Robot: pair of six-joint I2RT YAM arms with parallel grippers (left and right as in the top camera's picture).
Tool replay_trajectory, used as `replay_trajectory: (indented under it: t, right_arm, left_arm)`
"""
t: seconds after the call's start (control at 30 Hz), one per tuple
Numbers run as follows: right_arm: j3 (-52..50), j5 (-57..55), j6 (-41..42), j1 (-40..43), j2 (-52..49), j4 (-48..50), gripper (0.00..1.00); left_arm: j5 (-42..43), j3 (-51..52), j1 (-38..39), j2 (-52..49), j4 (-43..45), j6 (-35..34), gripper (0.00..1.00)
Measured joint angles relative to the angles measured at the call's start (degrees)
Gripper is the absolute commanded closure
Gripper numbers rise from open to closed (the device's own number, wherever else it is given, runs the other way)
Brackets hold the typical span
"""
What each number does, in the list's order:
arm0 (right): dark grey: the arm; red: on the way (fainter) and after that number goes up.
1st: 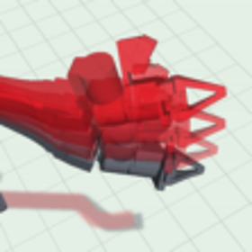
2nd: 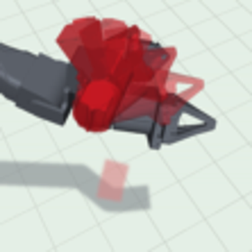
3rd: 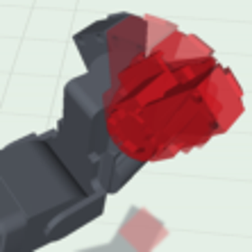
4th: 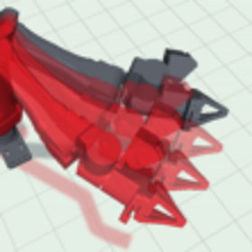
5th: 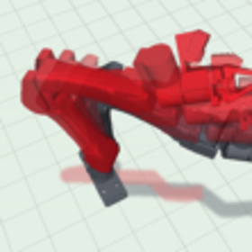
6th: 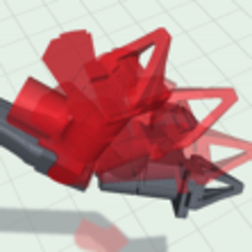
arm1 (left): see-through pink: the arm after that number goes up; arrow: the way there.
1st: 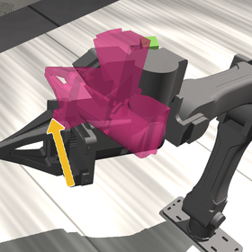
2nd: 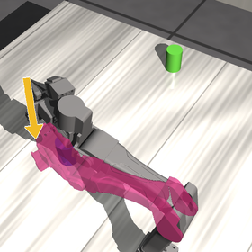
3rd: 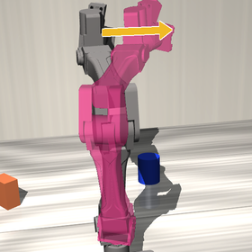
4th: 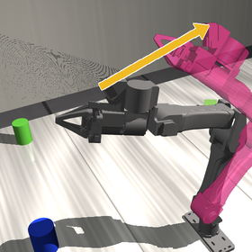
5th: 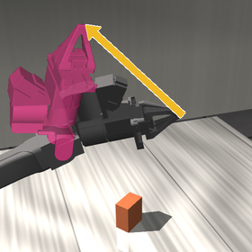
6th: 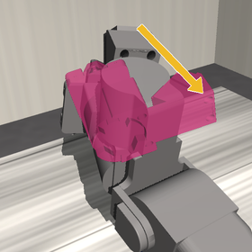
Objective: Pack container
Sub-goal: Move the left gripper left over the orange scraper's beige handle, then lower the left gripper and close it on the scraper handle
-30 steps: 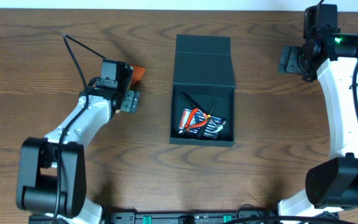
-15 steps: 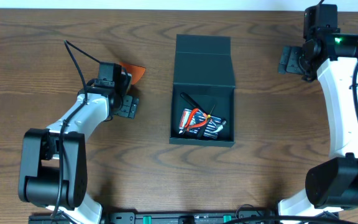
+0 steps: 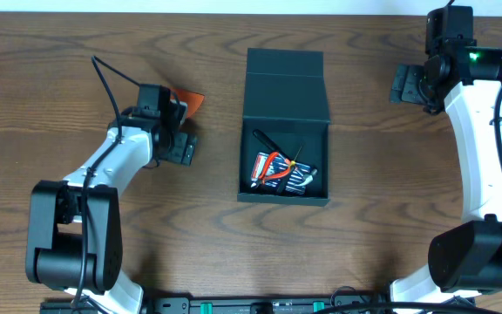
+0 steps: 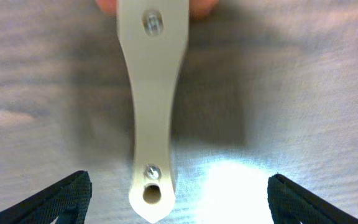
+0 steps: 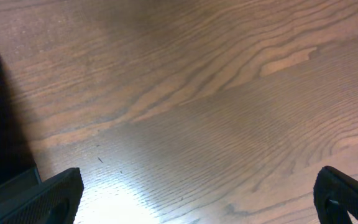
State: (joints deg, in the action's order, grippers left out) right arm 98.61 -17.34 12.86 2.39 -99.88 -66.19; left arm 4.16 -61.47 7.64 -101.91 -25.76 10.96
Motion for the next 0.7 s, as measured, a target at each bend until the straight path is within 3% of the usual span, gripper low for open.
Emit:
replay_trajectory:
  t: [0.33, 0.7]
  right_arm:
    - [0.0, 0.0, 0.0, 0.0, 0.0, 0.0, 0.01]
    - [0.0, 0.0, 0.0, 0.0, 0.0, 0.0, 0.01]
  left_arm:
    - [0.0, -9.9, 0.0, -5.7, -7.4, 0.0, 0.11]
    - [0.6, -11.3, 0.0, -12.0, -7.5, -0.2, 0.11]
